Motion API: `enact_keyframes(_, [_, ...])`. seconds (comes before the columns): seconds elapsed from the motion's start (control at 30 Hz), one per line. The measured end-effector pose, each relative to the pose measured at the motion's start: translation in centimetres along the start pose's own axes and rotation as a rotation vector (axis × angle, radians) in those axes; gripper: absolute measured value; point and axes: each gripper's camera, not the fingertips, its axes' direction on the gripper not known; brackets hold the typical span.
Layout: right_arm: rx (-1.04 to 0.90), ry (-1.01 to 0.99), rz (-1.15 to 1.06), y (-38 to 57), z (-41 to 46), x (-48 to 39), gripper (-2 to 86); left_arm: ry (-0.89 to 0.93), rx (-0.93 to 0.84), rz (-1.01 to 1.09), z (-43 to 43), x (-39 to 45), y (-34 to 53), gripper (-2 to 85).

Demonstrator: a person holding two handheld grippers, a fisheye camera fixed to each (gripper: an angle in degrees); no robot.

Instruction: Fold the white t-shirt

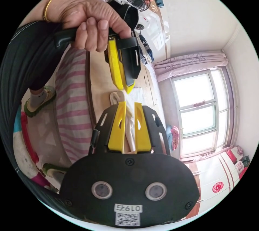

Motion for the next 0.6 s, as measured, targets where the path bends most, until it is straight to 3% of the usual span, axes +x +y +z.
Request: enact_keyframes(0.6, [-0.045,-0.045,0.030,-2.9,2.3,0.5,9.1,0.147,0.042,-0.058,-3.3,-3.7,-3.0,1.5])
